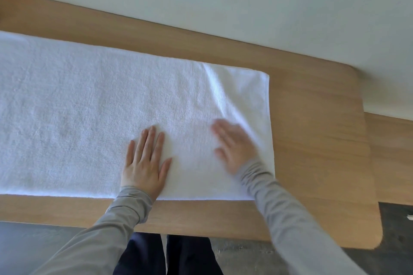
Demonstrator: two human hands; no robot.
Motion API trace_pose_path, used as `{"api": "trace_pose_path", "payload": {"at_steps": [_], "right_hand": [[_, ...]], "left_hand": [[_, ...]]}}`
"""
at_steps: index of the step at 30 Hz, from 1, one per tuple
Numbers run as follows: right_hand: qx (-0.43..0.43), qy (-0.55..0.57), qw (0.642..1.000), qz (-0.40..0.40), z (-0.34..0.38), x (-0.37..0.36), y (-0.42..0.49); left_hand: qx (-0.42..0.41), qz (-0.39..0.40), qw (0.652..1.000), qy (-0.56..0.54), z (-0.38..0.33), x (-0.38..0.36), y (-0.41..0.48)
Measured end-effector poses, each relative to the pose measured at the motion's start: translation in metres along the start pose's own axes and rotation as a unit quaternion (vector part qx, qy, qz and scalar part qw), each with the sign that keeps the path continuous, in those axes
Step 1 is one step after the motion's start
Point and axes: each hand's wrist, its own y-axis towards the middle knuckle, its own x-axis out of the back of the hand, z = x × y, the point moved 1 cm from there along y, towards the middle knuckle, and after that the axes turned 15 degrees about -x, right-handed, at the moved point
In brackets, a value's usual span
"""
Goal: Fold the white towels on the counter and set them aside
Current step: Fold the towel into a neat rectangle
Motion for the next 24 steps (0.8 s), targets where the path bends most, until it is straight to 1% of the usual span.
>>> {"api": "trace_pose_path", "payload": {"at_steps": [1, 3, 5, 7, 8, 9, 11, 12, 13, 14, 16, 17, 19, 21, 24], "right_hand": [[-0.057, -0.006, 0.998, 0.004, -0.029, 0.006, 0.008], [-0.150, -0.020, 0.988, 0.039, -0.073, 0.014, 0.019], [-0.193, -0.035, 0.979, 0.053, -0.085, 0.019, 0.027], [-0.201, -0.020, 0.979, 0.015, -0.070, 0.026, 0.032], [-0.182, 0.000, 0.983, -0.009, -0.055, 0.031, 0.034], [-0.141, 0.018, 0.990, -0.023, -0.036, 0.035, 0.036], [-0.004, 0.025, 0.999, -0.036, 0.005, 0.033, 0.040], [0.067, 0.015, 0.997, -0.036, 0.024, 0.028, 0.043], [0.120, 0.001, 0.992, -0.027, 0.039, 0.023, 0.046], [0.156, -0.012, 0.988, -0.012, 0.047, 0.018, 0.051], [0.179, -0.031, 0.983, 0.017, 0.041, 0.013, 0.069], [0.170, -0.035, 0.984, 0.030, 0.028, 0.013, 0.080], [0.104, -0.045, 0.993, 0.035, -0.010, 0.019, 0.105], [-0.003, -0.057, 0.998, 0.013, -0.057, 0.028, 0.130], [-0.169, -0.020, 0.983, 0.062, -0.109, 0.039, 0.159]], "left_hand": [[0.001, 0.000, 1.000, 0.000, -0.001, 0.000, 0.000], [0.004, 0.007, 1.000, 0.003, -0.003, 0.001, 0.001], [0.012, 0.013, 1.000, 0.004, -0.004, 0.004, 0.002], [0.019, 0.011, 1.000, -0.006, -0.005, 0.007, 0.007], [0.021, 0.005, 1.000, -0.015, -0.007, 0.009, 0.013], [0.020, -0.001, 1.000, -0.020, -0.009, 0.011, 0.021], [0.012, -0.007, 1.000, -0.024, -0.011, 0.014, 0.046], [0.009, -0.008, 1.000, -0.024, -0.011, 0.015, 0.059], [0.008, -0.007, 1.000, -0.023, -0.010, 0.015, 0.070], [0.008, -0.005, 1.000, -0.020, -0.008, 0.014, 0.078], [0.009, -0.001, 1.000, -0.012, -0.003, 0.009, 0.086], [0.009, -0.003, 1.000, -0.007, -0.001, 0.007, 0.087], [0.010, -0.007, 1.000, 0.003, 0.000, 0.002, 0.086], [0.011, -0.010, 1.000, 0.010, 0.000, 0.001, 0.085], [0.010, -0.009, 1.000, 0.016, 0.000, 0.002, 0.086]]}}
